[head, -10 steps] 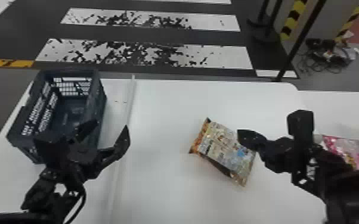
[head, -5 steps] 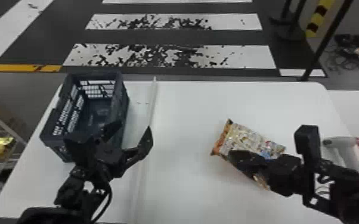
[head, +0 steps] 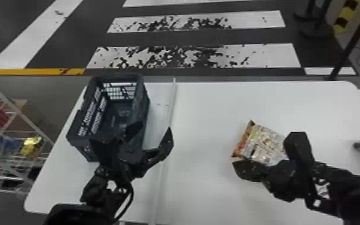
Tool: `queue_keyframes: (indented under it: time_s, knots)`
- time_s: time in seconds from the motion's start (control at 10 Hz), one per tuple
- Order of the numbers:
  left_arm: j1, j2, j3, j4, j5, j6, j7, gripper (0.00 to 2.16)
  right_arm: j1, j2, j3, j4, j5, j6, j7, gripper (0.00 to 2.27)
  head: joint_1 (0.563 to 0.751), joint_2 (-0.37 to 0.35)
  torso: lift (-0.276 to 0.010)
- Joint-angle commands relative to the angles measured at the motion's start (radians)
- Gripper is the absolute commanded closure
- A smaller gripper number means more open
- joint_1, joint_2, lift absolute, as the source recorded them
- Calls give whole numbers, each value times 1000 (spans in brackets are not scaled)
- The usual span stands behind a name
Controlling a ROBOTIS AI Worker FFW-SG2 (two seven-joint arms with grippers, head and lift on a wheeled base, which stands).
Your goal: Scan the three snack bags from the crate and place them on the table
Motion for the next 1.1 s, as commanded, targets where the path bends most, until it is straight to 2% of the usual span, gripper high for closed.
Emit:
queue_keyframes:
  time_s: [0.0, 0.4, 0.6, 1.0]
  knots:
    - [1, 0, -4, -3, 0, 0, -1, 80, -52, 2, 37, 66, 40, -7, -15, 2250, 695, 158, -62]
    - [6, 2, -12, -7, 0, 0, -1, 80, -150, 7, 106, 207, 99, -32, -139, 2246, 695, 129, -62]
    - [7, 2, -13, -9, 0, 0, -1, 80, -154, 19, 111, 214, 98, -38, -225, 2246, 695, 118, -62]
    - [10, 3, -13, -13, -2, 0, -1, 80, -173, 19, 114, 252, 87, -35, -386, 2250, 695, 81, -62]
